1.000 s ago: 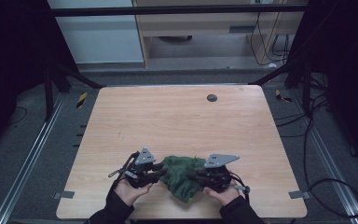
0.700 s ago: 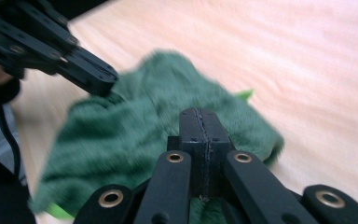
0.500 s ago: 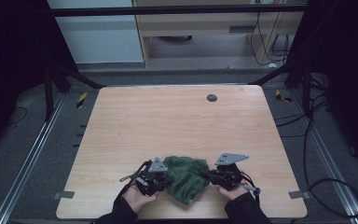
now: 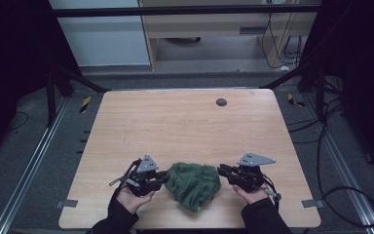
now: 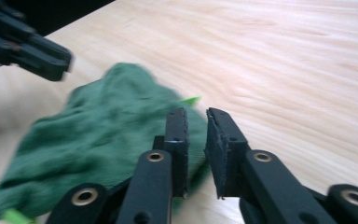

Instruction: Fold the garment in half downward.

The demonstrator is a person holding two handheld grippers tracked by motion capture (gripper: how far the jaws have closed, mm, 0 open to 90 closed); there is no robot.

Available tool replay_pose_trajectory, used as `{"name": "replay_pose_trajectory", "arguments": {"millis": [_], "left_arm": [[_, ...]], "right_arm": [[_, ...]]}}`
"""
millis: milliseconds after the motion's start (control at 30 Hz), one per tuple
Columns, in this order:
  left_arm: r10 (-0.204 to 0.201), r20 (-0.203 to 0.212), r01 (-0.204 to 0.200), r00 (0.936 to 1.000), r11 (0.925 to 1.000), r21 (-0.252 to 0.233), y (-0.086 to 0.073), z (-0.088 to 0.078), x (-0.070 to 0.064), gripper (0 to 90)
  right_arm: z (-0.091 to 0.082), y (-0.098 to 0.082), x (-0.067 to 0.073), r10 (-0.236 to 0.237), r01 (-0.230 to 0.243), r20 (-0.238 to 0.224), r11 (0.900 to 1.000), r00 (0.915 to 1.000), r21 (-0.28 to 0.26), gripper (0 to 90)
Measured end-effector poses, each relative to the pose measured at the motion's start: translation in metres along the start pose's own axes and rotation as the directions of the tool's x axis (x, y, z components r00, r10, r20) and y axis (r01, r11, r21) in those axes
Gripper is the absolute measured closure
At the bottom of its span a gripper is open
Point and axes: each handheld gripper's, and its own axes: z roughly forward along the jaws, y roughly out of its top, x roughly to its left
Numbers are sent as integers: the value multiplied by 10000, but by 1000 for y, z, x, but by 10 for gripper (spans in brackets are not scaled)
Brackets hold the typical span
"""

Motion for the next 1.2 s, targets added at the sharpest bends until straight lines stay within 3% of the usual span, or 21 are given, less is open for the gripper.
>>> {"name": "replay_pose_trajectory", "arguments": {"millis": [33,67,100,133,200,233,333,367,400,433,667,700,800,833,867,967,1200], "left_arm": [[-239,-270,237,9993,9997,-47,-3,-1,9,718],[-239,-270,237,9993,9997,-47,-3,-1,9,704],[-337,-558,332,9979,9994,-98,-5,-3,16,678],[-337,-558,332,9979,9994,-98,-5,-3,16,651],[-378,-822,367,9959,9992,-143,-8,-4,24,623],[-546,-1138,523,9920,9984,-227,-11,-6,30,565],[-698,-1372,666,9881,9974,-281,-14,-8,38,489],[-888,-1571,843,9836,9958,-351,-17,-10,46,469],[-888,-1571,843,9836,9958,-351,-17,-10,46,456],[-1006,-1752,964,9794,9948,-321,-21,-13,53,440],[-1225,-2097,1228,9701,9924,-118,-33,-17,72,357],[-1316,-2303,1332,9642,9911,-86,-37,-18,77,334],[-1395,-2431,1412,9599,9899,-104,-40,-20,83,284],[-1538,-2543,1551,9548,9878,-150,-43,-23,88,272],[-1538,-2543,1551,9548,9878,-150,-43,-23,88,264],[-1720,-2770,1742,9454,9846,-166,-48,-27,96,244],[-1966,-3031,1966,9325,9800,-307,-52,-31,105,227]], "right_arm": [[-3,-1,-7,161,-160,291,9999,9994,-18,736],[-3,-1,-7,161,-160,291,9999,9994,-18,736],[-6,-2,-14,245,-246,769,9997,9967,11,695],[-6,-2,-14,245,-246,769,9997,9967,11,695],[-9,-4,-21,316,-324,1188,9995,9924,48,635],[-11,-6,-27,510,-537,1545,9985,9867,138,595],[-13,-8,-33,534,-579,1863,9981,9810,187,544],[-14,-10,-37,638,-711,2161,9971,9743,262,512],[-15,-11,-39,681,-761,2282,9967,9712,264,499],[-16,-12,-42,683,-776,2380,9965,9689,299,480],[-21,-18,-55,779,-938,2903,9948,9538,410,382],[-23,-18,-58,881,-1052,3035,9936,9487,403,354],[-26,-19,-62,974,-1156,3198,9925,9425,384,333],[-29,-21,-66,1091,-1255,3304,9917,9375,286,308],[-29,-21,-66,1091,-1255,3304,9917,9375,286,308],[-33,-26,-73,1263,-1474,3530,9885,9271,335,268],[-35,-30,-77,1279,-1561,3732,9866,9189,464,231]]}}
